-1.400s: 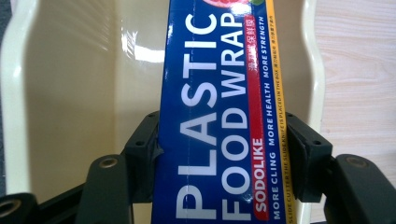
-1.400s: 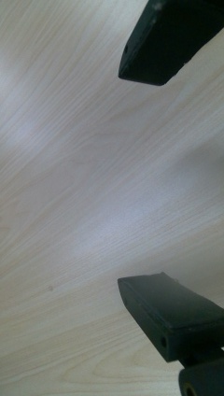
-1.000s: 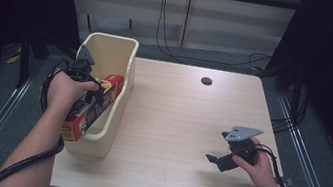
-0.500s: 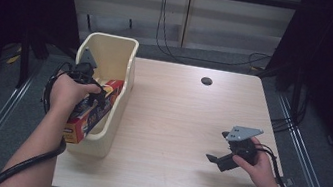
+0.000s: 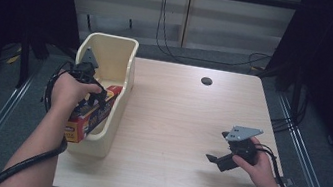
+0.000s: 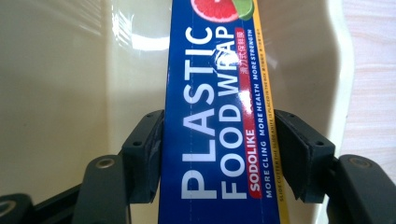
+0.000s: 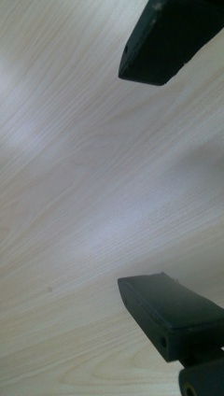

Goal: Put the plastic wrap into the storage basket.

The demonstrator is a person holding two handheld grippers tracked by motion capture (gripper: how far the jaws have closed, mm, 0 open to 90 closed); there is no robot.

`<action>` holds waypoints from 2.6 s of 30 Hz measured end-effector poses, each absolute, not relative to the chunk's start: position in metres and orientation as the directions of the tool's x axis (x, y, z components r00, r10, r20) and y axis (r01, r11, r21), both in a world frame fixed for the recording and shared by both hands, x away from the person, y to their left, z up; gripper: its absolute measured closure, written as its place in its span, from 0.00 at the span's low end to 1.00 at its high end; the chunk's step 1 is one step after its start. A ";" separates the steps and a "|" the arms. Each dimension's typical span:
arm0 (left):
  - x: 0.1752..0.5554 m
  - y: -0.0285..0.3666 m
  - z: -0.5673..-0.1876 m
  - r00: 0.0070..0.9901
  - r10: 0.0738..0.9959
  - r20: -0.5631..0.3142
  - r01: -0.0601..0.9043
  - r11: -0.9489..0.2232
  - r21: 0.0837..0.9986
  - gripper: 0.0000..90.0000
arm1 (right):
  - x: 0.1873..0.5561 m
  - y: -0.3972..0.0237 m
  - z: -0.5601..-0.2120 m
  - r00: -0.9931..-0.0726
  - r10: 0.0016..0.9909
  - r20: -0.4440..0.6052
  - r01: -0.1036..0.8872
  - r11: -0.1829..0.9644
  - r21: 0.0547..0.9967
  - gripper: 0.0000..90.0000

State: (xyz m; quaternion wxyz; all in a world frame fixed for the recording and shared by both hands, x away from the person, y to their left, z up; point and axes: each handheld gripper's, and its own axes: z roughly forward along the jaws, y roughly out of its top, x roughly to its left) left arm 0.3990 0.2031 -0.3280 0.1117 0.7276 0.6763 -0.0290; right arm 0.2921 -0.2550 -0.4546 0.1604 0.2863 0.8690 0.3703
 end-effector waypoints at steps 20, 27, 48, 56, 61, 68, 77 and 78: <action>0.401 0.188 -0.288 0.194 0.946 -0.260 0.936 -0.099 0.338 0.25 | 0.291 -0.257 -0.452 -0.786 0.615 -0.060 0.379 0.556 0.740 0.02; 0.400 0.175 -0.284 0.256 0.929 -0.266 0.913 -0.143 0.382 0.22 | 0.291 -0.257 -0.452 -0.785 0.617 -0.063 0.377 0.555 0.742 0.02; 0.397 0.138 -0.296 0.423 0.851 -0.310 0.848 -0.252 0.466 0.16 | 0.291 -0.258 -0.451 -0.786 0.616 -0.058 0.377 0.551 0.745 0.02; 0.395 0.122 -0.304 0.480 0.814 -0.326 0.827 -0.296 0.478 0.16 | 0.291 -0.258 -0.451 -0.785 0.616 -0.061 0.376 0.553 0.743 0.02; 0.395 0.117 -0.310 0.502 0.797 -0.335 0.817 -0.310 0.487 0.16 | 0.290 -0.258 -0.451 -0.786 0.615 -0.059 0.376 0.551 0.745 0.02; 0.394 0.111 -0.318 0.521 0.786 -0.333 0.809 -0.329 0.488 0.14 | 0.290 -0.258 -0.451 -0.785 0.617 -0.061 0.376 0.551 0.745 0.02; 0.391 0.103 -0.329 0.559 0.761 -0.329 0.786 -0.360 0.502 0.10 | 0.291 -0.258 -0.451 -0.787 0.614 -0.062 0.373 0.554 0.745 0.02; 0.390 0.102 -0.331 0.563 0.758 -0.330 0.785 -0.364 0.502 0.10 | 0.290 -0.258 -0.451 -0.785 0.616 -0.064 0.373 0.553 0.745 0.02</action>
